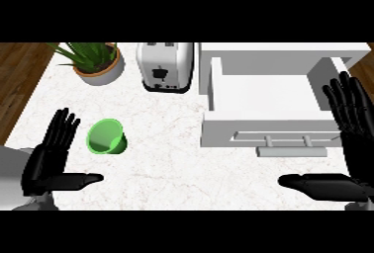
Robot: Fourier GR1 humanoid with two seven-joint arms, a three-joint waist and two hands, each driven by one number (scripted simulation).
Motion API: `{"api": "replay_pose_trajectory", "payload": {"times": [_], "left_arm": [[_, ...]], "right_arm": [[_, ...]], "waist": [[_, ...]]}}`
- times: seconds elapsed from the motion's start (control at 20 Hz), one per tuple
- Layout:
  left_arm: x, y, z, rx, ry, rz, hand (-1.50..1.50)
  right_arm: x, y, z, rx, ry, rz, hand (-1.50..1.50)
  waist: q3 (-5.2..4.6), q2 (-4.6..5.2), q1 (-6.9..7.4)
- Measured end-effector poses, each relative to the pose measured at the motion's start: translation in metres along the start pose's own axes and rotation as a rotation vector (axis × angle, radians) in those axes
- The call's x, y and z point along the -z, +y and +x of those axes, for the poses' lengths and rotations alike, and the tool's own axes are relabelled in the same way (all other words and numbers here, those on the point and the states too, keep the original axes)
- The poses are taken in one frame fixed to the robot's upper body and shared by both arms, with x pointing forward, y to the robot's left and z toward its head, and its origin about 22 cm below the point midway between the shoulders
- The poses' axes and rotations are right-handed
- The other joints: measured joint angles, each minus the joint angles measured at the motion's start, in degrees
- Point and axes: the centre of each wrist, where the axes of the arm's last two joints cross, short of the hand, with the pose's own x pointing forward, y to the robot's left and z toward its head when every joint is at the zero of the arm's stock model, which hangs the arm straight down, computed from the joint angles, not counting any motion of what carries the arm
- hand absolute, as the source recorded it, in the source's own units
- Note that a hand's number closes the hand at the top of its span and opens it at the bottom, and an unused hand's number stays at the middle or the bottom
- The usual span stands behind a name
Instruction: Pick up the cup, place it into the drawer and close the drawer
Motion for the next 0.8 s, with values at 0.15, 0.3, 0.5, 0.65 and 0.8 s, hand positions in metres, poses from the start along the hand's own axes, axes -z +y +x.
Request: {"api": "replay_pose_trajectory", "payload": {"times": [0.15, 0.3, 0.5, 0.65, 0.8], "left_arm": [[-0.003, 0.011, -0.022, 0.024, 0.024, 0.024, -1.5], [-0.001, 0.018, -0.044, 0.036, 0.037, 0.039, -1.5], [-0.006, 0.031, -0.069, 0.025, 0.047, 0.048, -1.5], [-0.007, 0.034, -0.084, 0.021, 0.041, 0.058, -1.5], [-0.003, 0.034, -0.094, 0.01, 0.041, 0.064, -1.5]], "right_arm": [[-0.004, -0.004, 0.0, 0.003, -0.003, 0.003, -1.5], [-0.001, -0.001, -0.001, -0.001, -0.002, 0.005, -1.5], [0.002, 0.006, -0.007, -0.001, -0.003, 0.008, -1.5], [-0.005, 0.001, -0.009, 0.002, -0.001, 0.01, -1.5], [-0.002, -0.002, -0.007, 0.008, 0.002, 0.012, -1.5]], "waist": [[-0.01, 0.01, -0.11], [-0.02, 0.04, -0.16], [-0.02, 0.06, -0.18], [-0.03, 0.07, -0.28], [-0.03, 0.1, -0.37]]}}
